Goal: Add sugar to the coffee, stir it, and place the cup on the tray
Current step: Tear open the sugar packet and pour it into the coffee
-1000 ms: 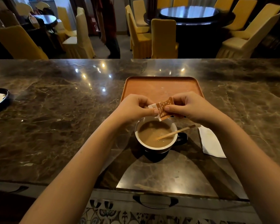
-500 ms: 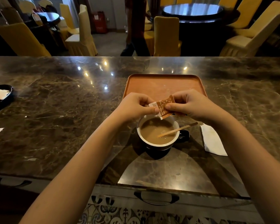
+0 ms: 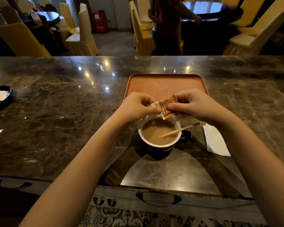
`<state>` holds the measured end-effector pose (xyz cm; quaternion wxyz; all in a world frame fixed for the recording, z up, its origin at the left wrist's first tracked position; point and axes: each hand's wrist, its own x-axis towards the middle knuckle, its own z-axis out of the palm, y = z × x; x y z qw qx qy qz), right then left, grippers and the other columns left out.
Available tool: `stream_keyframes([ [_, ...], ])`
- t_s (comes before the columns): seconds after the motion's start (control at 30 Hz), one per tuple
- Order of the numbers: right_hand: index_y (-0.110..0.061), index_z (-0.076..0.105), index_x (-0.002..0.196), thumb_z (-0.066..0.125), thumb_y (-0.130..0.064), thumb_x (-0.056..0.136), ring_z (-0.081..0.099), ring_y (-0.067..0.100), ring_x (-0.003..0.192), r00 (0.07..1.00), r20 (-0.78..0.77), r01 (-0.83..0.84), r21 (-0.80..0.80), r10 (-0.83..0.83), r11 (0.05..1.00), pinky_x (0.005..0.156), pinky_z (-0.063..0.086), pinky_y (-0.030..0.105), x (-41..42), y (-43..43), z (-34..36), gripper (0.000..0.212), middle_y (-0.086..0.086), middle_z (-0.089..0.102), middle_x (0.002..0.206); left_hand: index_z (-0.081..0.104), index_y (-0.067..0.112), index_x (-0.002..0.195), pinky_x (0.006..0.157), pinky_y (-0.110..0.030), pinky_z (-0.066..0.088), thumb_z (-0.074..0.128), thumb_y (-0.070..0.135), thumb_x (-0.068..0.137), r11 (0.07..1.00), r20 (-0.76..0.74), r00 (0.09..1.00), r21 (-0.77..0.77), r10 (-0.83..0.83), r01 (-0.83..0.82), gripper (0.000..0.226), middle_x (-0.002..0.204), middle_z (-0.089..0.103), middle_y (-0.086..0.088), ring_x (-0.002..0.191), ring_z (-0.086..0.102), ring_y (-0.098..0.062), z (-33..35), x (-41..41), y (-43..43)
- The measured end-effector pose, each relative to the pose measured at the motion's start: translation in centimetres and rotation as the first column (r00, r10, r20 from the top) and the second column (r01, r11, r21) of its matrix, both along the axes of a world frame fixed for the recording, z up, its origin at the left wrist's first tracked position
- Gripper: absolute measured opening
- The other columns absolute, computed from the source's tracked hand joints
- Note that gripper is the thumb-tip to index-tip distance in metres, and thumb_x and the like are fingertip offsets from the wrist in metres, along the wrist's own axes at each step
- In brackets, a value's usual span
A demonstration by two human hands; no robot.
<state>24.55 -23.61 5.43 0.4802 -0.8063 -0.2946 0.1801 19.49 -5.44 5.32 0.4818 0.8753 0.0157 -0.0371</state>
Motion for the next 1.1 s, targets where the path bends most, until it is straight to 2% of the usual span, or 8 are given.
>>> stream_keyframes([
  [0.23, -0.017, 0.068, 0.083, 0.061, -0.016, 0.082, 0.064, 0.005, 0.066, 0.999, -0.044, 0.016, 0.038, -0.015, 0.999, 0.059, 0.051, 0.015, 0.3, -0.1, -0.5, 0.007, -0.008, 0.072, 0.069, 0.068, 0.019, 0.086, 0.082, -0.032, 0.054, 0.070, 0.022, 0.076, 1.000, 0.011, 1.000, -0.020, 0.004, -0.004, 0.011, 0.090, 0.071, -0.004, 0.088, 0.066, -0.022, -0.2, 0.1, 0.1],
  [0.37, -0.012, 0.068, 0.091, 0.060, -0.015, 0.083, 0.059, 0.005, 0.058, 0.982, -0.181, 0.074, 0.156, -0.045, 0.985, 0.053, 0.048, 0.014, 0.5, -0.6, -0.9, 0.012, -0.007, 0.071, 0.067, 0.069, 0.020, 0.092, 0.065, -0.013, 0.051, 0.066, 0.030, 0.079, 0.993, 0.064, 0.997, -0.118, 0.030, -0.023, 0.016, 0.086, 0.071, 0.002, 0.075, 0.066, -0.004, -0.2, -0.1, 0.0],
  [0.47, -0.008, 0.067, 0.093, 0.062, -0.015, 0.082, 0.060, 0.006, 0.056, 0.969, -0.244, 0.099, 0.199, -0.049, 0.975, 0.052, 0.050, 0.015, 0.6, -0.9, -1.0, 0.015, -0.005, 0.071, 0.068, 0.069, 0.021, 0.089, 0.060, -0.011, 0.048, 0.063, 0.028, 0.082, 0.990, 0.124, 0.989, -0.123, 0.079, -0.063, 0.011, 0.081, 0.070, 0.005, 0.066, 0.062, 0.002, -0.1, -0.2, -0.5],
  [0.63, -0.015, 0.070, 0.086, 0.068, -0.025, 0.076, 0.065, 0.009, 0.072, 0.995, -0.073, 0.076, 0.095, -0.069, 0.993, 0.064, 0.053, 0.019, 0.8, -1.5, -0.2, 0.015, -0.005, 0.073, 0.079, 0.069, 0.013, 0.087, 0.074, -0.032, 0.055, 0.061, 0.025, 0.084, 0.993, 0.256, 0.966, 0.097, 0.044, -0.071, 0.014, 0.080, 0.071, -0.003, 0.076, 0.065, -0.017, 1.2, 0.3, -1.4],
  [0.77, -0.012, 0.067, 0.094, 0.069, -0.018, 0.076, 0.066, 0.021, 0.083, 0.999, -0.025, 0.033, 0.110, -0.030, 0.993, 0.074, 0.056, 0.027, 0.6, -1.6, 0.5, 0.019, 0.010, 0.071, 0.092, 0.068, 0.018, 0.088, 0.070, -0.023, 0.053, 0.060, 0.027, 0.084, 0.972, 0.297, 0.954, 0.233, -0.045, -0.027, 0.012, 0.082, 0.070, -0.001, 0.076, 0.064, -0.013, 2.6, 0.6, -1.8],
  [0.87, -0.010, 0.065, 0.096, 0.065, -0.014, 0.079, 0.067, 0.018, 0.081, 1.000, -0.016, 0.027, 0.137, -0.025, 0.990, 0.071, 0.056, 0.025, 0.3, -1.4, 0.4, 0.017, 0.007, 0.070, 0.092, 0.066, 0.021, 0.094, 0.071, -0.019, 0.052, 0.060, 0.033, 0.084, 0.989, 0.307, 0.951, 0.144, -0.031, -0.014, 0.017, 0.086, 0.070, 0.001, 0.078, 0.064, -0.009, 3.1, 0.4, -2.0],
  [0.97, -0.009, 0.063, 0.103, 0.063, -0.012, 0.081, 0.069, 0.017, 0.080, 0.994, -0.097, 0.079, 0.246, -0.056, 0.966, 0.066, 0.056, 0.021, 0.0, -1.5, 0.4, 0.023, 0.003, 0.070, 0.092, 0.063, 0.021, 0.101, 0.072, -0.018, 0.052, 0.064, 0.036, 0.081, 1.000, 0.258, 0.966, 0.024, 0.003, -0.010, 0.025, 0.092, 0.068, 0.001, 0.082, 0.064, -0.008, 2.7, -0.3, -1.8],
  [1.1, -0.007, 0.060, 0.109, 0.063, -0.012, 0.081, 0.070, 0.015, 0.083, 0.993, -0.098, 0.091, 0.276, -0.067, 0.957, 0.066, 0.055, 0.019, -0.6, -1.2, 0.6, 0.029, 0.005, 0.070, 0.097, 0.066, 0.019, 0.091, 0.058, -0.009, 0.047, 0.066, 0.023, 0.080, 0.997, 0.250, 0.968, -0.071, 0.037, -0.020, 0.011, 0.080, 0.067, 0.007, 0.069, 0.062, 0.003, 1.9, -1.0, -2.1],
])
